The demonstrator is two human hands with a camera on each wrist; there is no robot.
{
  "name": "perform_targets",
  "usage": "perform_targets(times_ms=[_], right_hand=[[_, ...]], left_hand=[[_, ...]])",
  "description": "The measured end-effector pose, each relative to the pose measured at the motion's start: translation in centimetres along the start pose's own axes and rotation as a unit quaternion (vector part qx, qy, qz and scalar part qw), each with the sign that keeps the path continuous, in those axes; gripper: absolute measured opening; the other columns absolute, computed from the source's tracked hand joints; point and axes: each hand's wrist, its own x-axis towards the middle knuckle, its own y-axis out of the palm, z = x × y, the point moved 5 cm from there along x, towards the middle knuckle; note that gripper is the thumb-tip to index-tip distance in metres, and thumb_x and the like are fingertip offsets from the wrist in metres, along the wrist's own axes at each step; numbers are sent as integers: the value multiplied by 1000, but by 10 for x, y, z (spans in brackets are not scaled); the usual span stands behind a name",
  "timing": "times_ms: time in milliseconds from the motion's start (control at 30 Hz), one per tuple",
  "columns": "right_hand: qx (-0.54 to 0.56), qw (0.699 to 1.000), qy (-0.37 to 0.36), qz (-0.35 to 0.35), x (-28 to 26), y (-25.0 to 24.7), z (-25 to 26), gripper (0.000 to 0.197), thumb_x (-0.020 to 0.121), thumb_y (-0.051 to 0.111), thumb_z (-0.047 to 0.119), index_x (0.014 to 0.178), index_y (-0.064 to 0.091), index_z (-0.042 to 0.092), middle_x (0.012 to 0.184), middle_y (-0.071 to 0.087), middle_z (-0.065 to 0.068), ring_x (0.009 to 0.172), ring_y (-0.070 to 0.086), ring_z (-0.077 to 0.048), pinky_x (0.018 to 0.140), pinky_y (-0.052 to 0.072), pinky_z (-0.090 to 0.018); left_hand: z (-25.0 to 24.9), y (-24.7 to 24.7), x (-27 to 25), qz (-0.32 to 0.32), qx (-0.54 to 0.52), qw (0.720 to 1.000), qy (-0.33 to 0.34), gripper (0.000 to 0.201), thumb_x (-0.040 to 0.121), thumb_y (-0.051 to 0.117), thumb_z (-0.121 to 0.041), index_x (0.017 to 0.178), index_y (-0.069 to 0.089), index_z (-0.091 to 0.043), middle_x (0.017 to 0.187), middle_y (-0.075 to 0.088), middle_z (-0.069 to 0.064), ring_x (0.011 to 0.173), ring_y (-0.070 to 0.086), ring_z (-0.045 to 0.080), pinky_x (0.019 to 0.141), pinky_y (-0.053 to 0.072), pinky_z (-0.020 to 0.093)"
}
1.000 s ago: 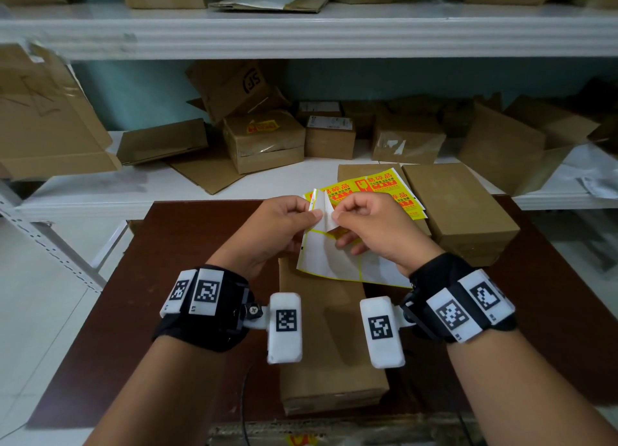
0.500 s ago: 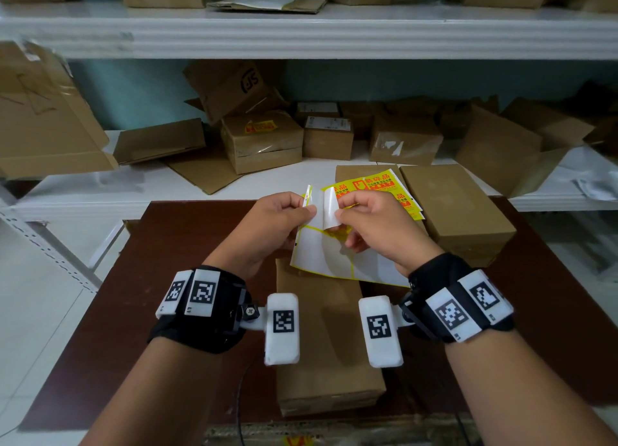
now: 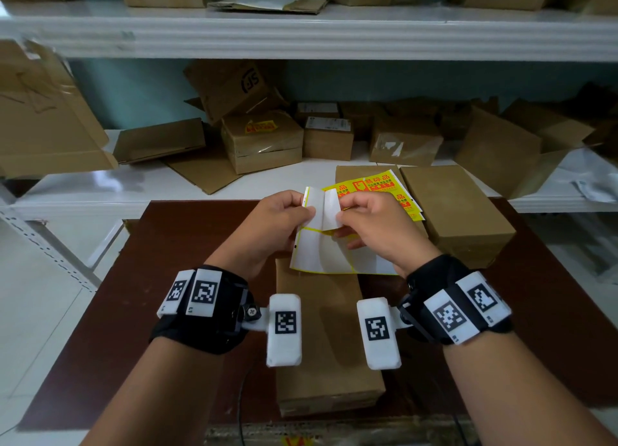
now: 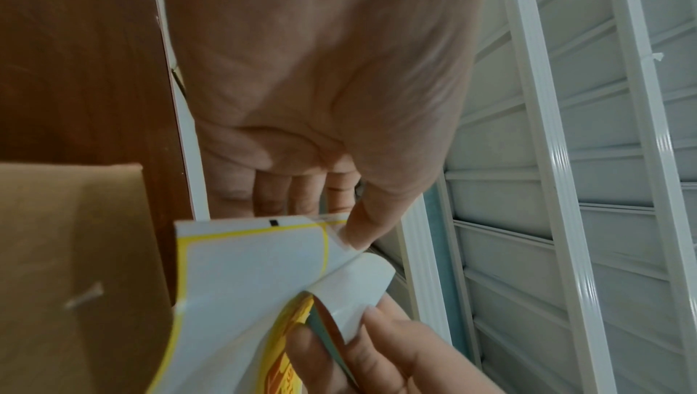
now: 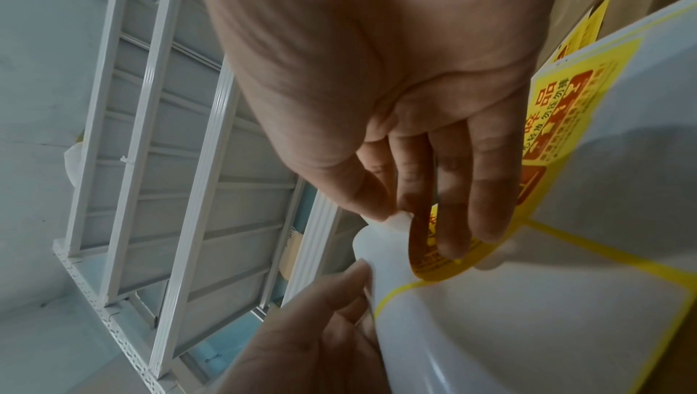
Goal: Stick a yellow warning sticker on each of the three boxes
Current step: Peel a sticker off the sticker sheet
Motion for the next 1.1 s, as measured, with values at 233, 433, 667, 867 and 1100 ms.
perform_targets(times_ms=[233,433,667,867,1100], right_hand=[[7,1000,0,6,0,1,0,18,92,57,2,98,72,8,95,77,-16,81,77,-25,66,57,-32],[-10,999,-15,31,-5,7,4,24,94,56,3,103,74,16,93,79,-8,82,77,-21,71,60,-35],[10,1000,-5,18,-7,4,6,17,94,62,10,96,69,26,99,78,-5,91,76,-22,80,61,-42],[36,999,2,27,-13,5,9,27,93,70,33,108,73,11,92,75,1,96,74,-26,78,62,-47],[49,999,12,10,-10,6,5,4,96,68,16,96,69,12,95,77,-7,75,74,-20,76,61,-50]], left_hand=[[-2,0,-1,-10,8,1000,-13,14,95,64,-26,83,61,-17,73,60,1,63,56,13,56,45,25],[-1,3,0,0,36,999,-9,40,85,70,-37,92,65,2,84,62,11,77,57,21,68,45,28],[0,2,1,-12,52,998,-13,33,96,64,-23,106,63,9,78,60,11,59,57,10,46,44,17],[-1,2,1,6,46,999,-3,20,91,68,-24,98,73,-5,83,57,10,71,55,16,56,48,22],[2,2,2,6,21,1000,-2,26,94,67,-19,108,68,2,86,64,10,70,64,11,60,54,25]])
